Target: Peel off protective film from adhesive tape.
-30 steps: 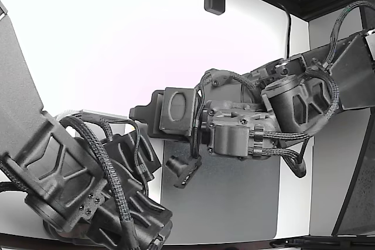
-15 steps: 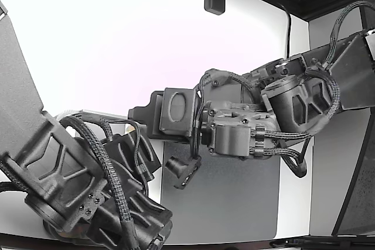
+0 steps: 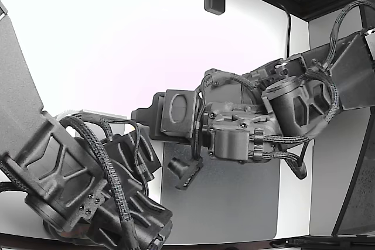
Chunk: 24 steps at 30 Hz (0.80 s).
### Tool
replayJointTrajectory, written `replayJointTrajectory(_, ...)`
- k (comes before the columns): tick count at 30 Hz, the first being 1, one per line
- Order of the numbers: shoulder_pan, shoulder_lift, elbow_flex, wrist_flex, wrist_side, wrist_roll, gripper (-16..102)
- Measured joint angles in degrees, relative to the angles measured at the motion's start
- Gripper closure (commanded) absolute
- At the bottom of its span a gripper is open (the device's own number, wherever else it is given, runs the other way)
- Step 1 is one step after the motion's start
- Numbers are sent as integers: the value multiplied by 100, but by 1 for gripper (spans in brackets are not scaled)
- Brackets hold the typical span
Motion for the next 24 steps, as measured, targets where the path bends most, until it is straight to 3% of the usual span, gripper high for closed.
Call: replayJointTrajectory(24, 26, 0, -62, -9, 79, -62, 97)
